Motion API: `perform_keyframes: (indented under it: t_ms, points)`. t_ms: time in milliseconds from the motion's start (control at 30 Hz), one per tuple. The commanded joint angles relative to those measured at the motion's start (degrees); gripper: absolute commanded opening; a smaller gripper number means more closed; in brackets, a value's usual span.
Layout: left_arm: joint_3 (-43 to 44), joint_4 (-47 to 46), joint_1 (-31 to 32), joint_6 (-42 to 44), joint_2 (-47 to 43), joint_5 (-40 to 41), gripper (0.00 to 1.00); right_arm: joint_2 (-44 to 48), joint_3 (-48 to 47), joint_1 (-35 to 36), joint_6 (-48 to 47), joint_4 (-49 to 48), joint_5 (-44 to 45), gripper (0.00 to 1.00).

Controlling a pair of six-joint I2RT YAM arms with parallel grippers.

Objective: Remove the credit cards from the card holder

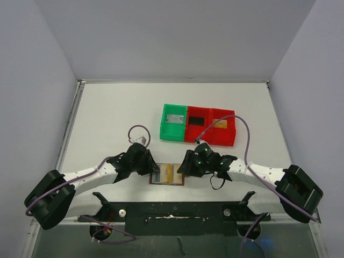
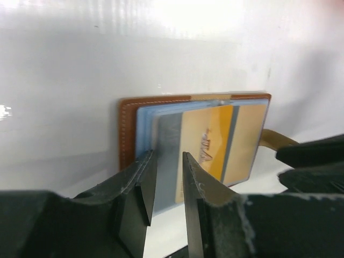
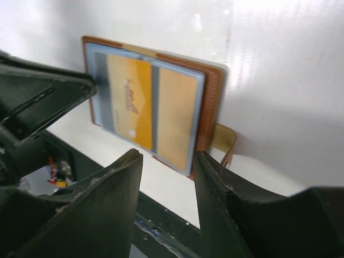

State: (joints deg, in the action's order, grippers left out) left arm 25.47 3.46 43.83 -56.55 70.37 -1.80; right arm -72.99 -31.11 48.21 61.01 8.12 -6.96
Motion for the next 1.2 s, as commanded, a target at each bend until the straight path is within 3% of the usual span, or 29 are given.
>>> perform_keyframes:
  t_ms: [0, 233, 367, 533, 633, 800, 1033, 1167]
  points:
    - [3.47, 3.31, -1.82, 5.17, -0.47, -0.15, 0.26, 2.23, 1.19, 0.46, 2.49, -9.59, -4.16, 0.43]
    - [6.39, 7.53, -3.72, 9.14, -0.23, 0.57, 0.29, -3.7, -2.29, 3.03, 2.95, -13.33, -5.93, 0.41]
    - [10.86, 8.6, -10.27, 18.63, 1.4, -5.46, 0.43, -8.01, -3.77, 5.67, 5.87, -14.99, -6.15, 0.4]
    - [16.55, 7.5, -14.17, 26.45, 8.76, -15.59, 0.46, -11.66, -0.13, 7.11, 14.86, -22.38, -6.81, 0.41]
    - [16.07, 4.57, -13.77, 26.22, 12.03, -20.68, 0.46, -12.66, 1.75, 7.31, 18.0, -24.72, -5.79, 0.42]
    - [12.71, 2.26, -12.39, 24.45, 13.34, -21.34, 0.45, -11.44, 3.77, 6.22, 20.3, -23.74, -1.93, 0.43]
    - [9.11, 2.8, -9.37, 23.58, 11.55, -21.12, 0.41, -8.32, 7.33, 2.66, 20.8, -22.46, 0.04, 0.45]
    - [8.8, 4.92, -7.6, 21.95, 10.83, -17.13, 0.38, -7.28, 5.76, 2.06, 16.8, -18.74, -0.02, 0.44]
